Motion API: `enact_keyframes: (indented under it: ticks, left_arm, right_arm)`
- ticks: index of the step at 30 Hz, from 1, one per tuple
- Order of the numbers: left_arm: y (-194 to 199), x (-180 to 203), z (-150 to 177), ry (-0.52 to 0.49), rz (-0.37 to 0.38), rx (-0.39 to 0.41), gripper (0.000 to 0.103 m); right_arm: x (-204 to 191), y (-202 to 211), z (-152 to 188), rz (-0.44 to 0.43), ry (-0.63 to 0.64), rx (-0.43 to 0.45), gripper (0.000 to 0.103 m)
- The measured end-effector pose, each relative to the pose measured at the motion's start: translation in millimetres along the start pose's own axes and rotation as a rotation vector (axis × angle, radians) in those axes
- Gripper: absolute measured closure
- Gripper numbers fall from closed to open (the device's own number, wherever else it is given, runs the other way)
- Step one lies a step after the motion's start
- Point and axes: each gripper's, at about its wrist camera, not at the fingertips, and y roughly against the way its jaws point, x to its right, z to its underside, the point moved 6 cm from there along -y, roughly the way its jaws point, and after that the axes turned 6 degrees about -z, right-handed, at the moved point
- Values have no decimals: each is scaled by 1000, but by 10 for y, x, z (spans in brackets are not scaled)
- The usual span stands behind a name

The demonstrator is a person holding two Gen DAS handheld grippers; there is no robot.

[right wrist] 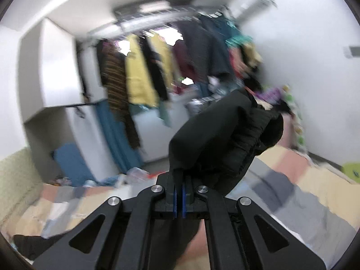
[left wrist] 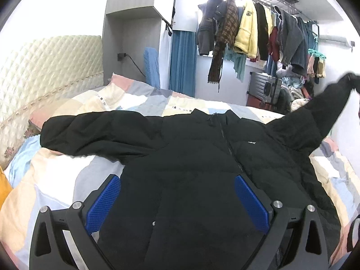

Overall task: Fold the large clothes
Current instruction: 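Lift the held sleeve and fold it across the jacket body with the right gripper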

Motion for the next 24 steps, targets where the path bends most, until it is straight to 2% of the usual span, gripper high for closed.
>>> enact_keyframes:
  ticks: [3, 6, 9, 11, 13, 16, 20, 21, 24]
  left_arm:
    - [19, -137, 18, 4, -9, 17, 1]
    - [-5, -258, 26, 4, -10, 28, 1]
    - [-107, -402, 11, 11, 32, 15, 1]
    - [-151, -558, -13, -2, -7, 46, 1]
    - [-201, -683, -16, 10, -28, 52, 1]
    - [-285, -854, 5, 46, -13, 45, 1]
    - [-393, -979, 39, 60, -21, 42, 1]
    - [-437, -1002, 58, 68, -10, 32, 1]
    - [-532, -1047, 90, 92, 15, 8, 1]
  right_arm:
    - [-622, 61, -123, -74, 45, 36, 100]
    - [-1275, 23, -106, -138, 78, 53, 100]
    - [-1903, -117, 75, -202, 104, 28, 100]
    - [-2285, -185, 246, -237, 131, 15, 100]
    - [-2710, -298, 542, -283, 164, -16, 100]
    - [-3144, -400, 1016, -343, 209, -70, 100]
    - [-3702, -571, 1926, -437, 306, -207, 100]
    - [-3857, -642, 2248, -462, 338, -257, 100]
    - [-4080, -737, 2918, -506, 360, -365, 100]
